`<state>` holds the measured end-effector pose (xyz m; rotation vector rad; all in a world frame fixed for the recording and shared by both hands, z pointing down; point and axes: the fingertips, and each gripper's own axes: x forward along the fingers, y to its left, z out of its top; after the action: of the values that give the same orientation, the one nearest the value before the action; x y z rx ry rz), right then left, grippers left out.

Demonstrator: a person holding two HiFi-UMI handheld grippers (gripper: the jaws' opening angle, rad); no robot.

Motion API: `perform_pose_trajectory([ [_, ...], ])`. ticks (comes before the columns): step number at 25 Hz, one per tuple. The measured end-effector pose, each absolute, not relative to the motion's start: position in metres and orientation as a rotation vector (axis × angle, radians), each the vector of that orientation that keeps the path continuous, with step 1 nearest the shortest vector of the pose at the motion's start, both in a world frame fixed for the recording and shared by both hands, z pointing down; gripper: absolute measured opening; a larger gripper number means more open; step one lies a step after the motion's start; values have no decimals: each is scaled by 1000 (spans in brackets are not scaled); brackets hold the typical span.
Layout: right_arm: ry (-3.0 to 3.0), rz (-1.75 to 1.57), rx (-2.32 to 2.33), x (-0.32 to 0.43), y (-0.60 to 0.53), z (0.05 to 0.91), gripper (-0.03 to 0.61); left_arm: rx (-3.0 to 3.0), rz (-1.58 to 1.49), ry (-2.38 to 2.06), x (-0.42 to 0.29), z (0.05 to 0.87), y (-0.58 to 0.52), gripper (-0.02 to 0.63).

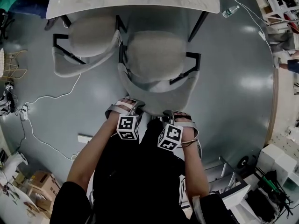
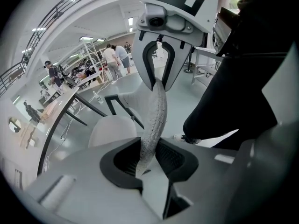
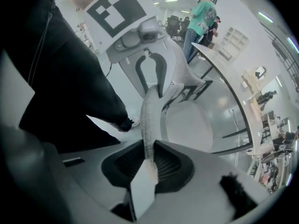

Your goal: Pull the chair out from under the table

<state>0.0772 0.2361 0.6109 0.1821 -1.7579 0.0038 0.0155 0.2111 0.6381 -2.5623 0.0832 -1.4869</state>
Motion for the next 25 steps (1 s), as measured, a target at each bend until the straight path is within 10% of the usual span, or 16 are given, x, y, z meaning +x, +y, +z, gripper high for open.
perform_pose_trajectory([
  [25, -1760, -33, 160, 73, 241, 611, 72, -2578, -1546, 151, 10, 640, 217, 107],
])
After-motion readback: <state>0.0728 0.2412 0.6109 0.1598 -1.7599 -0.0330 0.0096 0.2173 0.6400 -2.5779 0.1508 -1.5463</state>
